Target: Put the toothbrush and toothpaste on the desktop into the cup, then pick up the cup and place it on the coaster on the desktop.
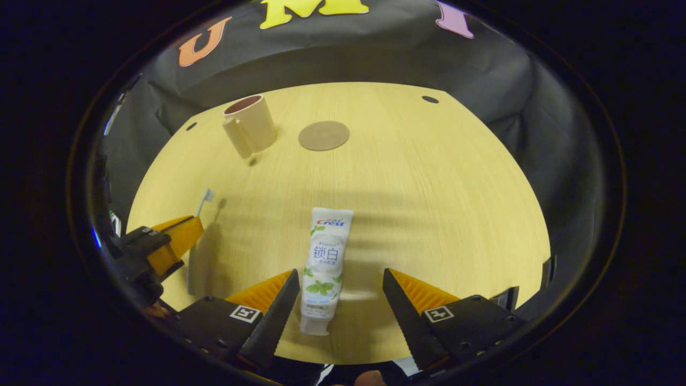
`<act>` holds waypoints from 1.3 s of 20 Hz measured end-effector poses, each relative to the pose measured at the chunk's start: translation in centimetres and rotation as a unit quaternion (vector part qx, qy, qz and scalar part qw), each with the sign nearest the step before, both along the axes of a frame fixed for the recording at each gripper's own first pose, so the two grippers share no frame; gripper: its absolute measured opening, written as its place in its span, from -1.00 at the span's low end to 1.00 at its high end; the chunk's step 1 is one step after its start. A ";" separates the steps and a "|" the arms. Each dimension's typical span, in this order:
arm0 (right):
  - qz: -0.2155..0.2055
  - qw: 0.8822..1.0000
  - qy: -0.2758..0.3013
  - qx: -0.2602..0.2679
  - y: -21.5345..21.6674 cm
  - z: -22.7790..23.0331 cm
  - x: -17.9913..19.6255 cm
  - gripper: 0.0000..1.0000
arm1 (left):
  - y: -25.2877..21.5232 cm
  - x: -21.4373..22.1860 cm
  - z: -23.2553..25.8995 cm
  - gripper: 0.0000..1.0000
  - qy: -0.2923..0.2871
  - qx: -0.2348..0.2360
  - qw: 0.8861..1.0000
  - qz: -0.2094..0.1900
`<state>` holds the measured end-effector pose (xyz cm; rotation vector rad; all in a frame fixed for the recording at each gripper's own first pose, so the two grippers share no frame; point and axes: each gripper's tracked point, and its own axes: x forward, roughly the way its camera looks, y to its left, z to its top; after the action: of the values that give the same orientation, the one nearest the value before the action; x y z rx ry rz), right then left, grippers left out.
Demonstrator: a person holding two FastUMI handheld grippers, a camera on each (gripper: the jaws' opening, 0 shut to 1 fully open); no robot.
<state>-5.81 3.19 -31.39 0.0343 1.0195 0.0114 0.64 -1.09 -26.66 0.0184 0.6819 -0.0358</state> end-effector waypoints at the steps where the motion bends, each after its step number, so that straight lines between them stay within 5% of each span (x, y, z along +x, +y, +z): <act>1: 0.001 1.000 0.004 0.003 0.3 -0.2 -0.1 0.89 | 0.0 0.1 0.4 -0.93 -0.005 -0.002 1.000 0.000; 7: -0.003 1.000 0.008 0.003 1.2 -1.3 0.3 0.86 | -0.2 0.1 3.2 -0.93 -0.025 -0.017 1.000 0.009; 10: -0.006 1.000 0.021 0.008 1.6 -2.2 0.1 0.25 | 0.1 0.1 4.0 -0.93 -0.032 -0.021 0.999 0.014; 15: 0.000 1.000 0.031 0.001 1.6 -2.8 -0.2 0.25 | 0.3 0.1 4.4 -0.94 -0.032 -0.025 0.999 0.021; 16: 0.002 0.999 0.033 0.000 1.6 -2.4 -0.4 0.02 | 0.4 0.0 4.5 -0.94 -0.032 -0.025 0.999 0.022; 24: 0.013 1.000 0.028 0.004 1.2 -2.7 -0.2 -0.49 | 0.3 0.0 5.4 -0.94 -0.043 -0.024 0.999 0.022; 26: 0.015 1.000 0.022 0.005 1.0 -2.4 0.0 -0.49 | 0.3 0.1 5.7 -0.94 -0.049 -0.024 0.998 0.022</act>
<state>-5.79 4.23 -33.74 0.0276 1.0648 0.0436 0.75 -0.81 -20.99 -0.0404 0.5829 -0.0097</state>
